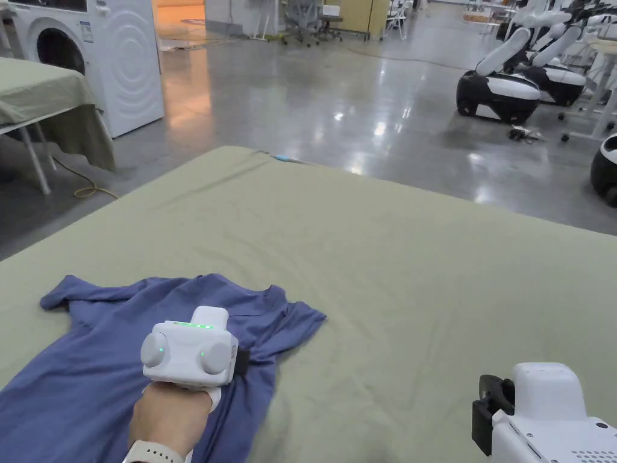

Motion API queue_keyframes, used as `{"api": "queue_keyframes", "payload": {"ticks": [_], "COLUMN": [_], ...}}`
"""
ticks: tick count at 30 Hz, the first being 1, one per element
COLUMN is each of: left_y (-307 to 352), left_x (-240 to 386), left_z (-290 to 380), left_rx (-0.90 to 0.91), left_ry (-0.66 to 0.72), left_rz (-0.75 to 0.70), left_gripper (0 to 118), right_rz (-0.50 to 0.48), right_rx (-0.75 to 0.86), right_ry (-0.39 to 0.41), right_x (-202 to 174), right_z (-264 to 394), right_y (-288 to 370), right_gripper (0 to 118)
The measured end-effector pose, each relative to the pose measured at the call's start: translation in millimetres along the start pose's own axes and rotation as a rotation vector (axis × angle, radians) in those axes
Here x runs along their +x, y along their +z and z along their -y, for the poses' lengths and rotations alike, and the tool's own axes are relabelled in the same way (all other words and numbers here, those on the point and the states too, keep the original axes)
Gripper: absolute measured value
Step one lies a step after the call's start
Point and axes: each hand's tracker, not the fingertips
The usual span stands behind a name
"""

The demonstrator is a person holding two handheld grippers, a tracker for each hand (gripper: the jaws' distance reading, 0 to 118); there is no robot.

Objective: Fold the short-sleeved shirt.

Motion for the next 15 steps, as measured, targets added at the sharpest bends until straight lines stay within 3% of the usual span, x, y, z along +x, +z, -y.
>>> {"api": "queue_keyframes", "payload": {"ticks": [2, 4, 7, 15], "left_y": [1.7, 0.4, 29.4, 139.4], "left_x": [-4.1, -2.1, 18.8, 160.9], "left_z": [-1.7, 0.0, -9.8, -41.7], "left_rx": [0.031, -0.059, 0.049, 0.278], "left_ry": [-0.032, 0.002, -0.016, -0.153], "left_rz": [-0.055, 0.004, 0.044, 0.299], "left_gripper": [0, 0, 0, 0], "right_rz": [-0.010, -0.027, -0.015, 0.120], "right_rx": [0.005, 0.019, 0.040, 0.086], "right_ry": [-0.022, -0.068, -0.082, -0.182], "right_x": [7.9, 19.2, 40.1, 134.4], "right_z": [-0.7, 0.5, 5.4, 24.4], "right_y": [4.0, 14.3, 34.6, 95.8], "right_gripper": [4, 4, 4, 4]}}
